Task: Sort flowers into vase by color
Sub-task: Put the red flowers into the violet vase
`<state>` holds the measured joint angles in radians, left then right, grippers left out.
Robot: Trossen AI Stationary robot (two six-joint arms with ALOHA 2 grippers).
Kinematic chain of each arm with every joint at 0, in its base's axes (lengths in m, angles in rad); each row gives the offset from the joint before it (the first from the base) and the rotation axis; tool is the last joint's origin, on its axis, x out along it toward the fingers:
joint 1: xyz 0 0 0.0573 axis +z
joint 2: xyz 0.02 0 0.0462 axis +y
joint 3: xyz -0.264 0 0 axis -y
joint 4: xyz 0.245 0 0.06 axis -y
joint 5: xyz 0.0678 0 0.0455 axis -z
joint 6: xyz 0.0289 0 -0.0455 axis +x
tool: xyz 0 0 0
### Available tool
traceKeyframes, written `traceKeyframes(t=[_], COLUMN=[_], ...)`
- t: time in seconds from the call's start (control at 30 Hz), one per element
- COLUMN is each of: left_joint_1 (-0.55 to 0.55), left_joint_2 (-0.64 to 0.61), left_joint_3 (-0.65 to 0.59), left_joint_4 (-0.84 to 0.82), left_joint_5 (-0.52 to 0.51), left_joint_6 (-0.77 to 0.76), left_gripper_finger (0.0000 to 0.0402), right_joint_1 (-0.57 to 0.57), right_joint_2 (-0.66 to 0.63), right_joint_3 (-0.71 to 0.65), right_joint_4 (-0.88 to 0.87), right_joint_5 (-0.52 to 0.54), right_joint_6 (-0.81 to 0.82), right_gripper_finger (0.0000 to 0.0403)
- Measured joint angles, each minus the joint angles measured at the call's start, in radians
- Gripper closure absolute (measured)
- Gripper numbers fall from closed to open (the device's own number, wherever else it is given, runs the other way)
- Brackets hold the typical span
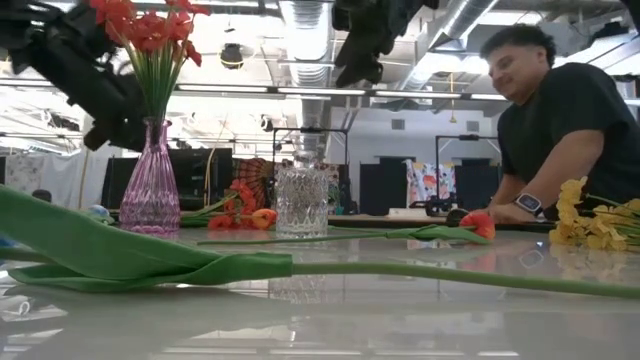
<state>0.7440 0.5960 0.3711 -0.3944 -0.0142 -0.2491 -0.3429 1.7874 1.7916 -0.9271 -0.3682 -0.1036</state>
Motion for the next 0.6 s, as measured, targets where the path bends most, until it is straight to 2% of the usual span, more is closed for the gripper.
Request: traceKeyframes(t=[0.27, 0.43, 0.6], left_joint_1=[0.081, 0.089, 0.090], left_joint_2=[0.382, 0.548, 0.679], left_joint_3=[0.153, 0.256, 0.333], left_joint_4=[-0.111, -0.170, -0.205], left_joint_5=[0.016, 0.028, 0.010], left_joint_6=[0.199, 0.413, 0.543], left_gripper_finger=[0.0301, 0.0300, 0.0289], right_joint_1=[0.023, 0.052, 0.082], right_joint_2=[0.007, 0.007, 0.007], right_joint_3=[0.000, 0.000, 0.000], right_joint_4=[0.002, -0.054, -0.088], right_joint_5=[-0.003, -0.004, -0.004], right_joint_6=[0.006, 0.006, 0.011], right_gripper_finger=[0.0154, 0.0154, 0.0154])
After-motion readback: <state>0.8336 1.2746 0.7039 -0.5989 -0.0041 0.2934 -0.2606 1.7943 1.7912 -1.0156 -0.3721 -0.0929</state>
